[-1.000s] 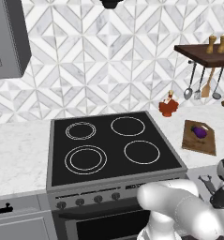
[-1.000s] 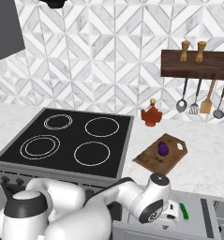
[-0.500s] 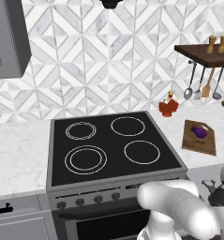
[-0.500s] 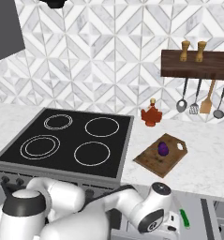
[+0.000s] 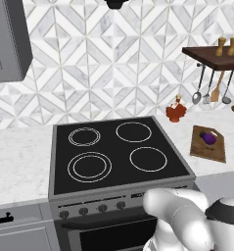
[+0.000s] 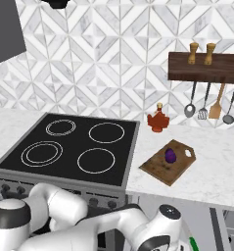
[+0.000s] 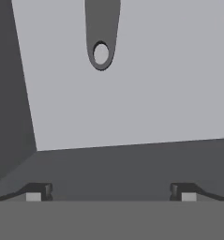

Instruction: Place the appropriate cutting tool for cutting the eggplant skin on the cutting board.

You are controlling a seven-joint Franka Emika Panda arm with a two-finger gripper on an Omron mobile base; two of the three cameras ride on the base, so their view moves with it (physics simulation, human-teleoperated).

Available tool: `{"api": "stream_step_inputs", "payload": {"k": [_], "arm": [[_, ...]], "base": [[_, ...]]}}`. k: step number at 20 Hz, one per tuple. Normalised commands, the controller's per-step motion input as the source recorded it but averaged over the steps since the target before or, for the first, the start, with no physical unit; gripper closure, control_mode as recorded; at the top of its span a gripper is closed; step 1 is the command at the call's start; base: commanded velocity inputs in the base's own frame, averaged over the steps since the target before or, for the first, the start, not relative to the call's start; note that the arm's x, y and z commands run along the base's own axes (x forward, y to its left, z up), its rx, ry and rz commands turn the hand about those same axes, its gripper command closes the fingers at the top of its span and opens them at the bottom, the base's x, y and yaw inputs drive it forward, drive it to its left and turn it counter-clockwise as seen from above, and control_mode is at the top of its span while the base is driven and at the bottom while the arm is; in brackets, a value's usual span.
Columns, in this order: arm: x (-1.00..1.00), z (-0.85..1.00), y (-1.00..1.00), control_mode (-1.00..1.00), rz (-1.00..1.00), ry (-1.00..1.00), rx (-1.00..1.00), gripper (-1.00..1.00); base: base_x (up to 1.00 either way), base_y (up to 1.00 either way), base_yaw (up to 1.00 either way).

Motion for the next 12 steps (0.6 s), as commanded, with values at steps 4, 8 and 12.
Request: {"api": "stream_step_inputs", "payload": {"k": [4, 8, 12], "arm": [[0.59, 0.27, -0.14, -1.0, 0.0, -0.01, -0.02, -1.0], [0.64, 0.14, -0.33, -1.0, 0.0, -0.11, -0.01, -1.0], [0.52, -0.01, -0.27, -1.0, 0.0, -0.09, 0.0, -1.0]], "base": [[0.0, 0.0, 0.0], [0.0, 0.0, 0.0], [0.0, 0.0, 0.0]]}}
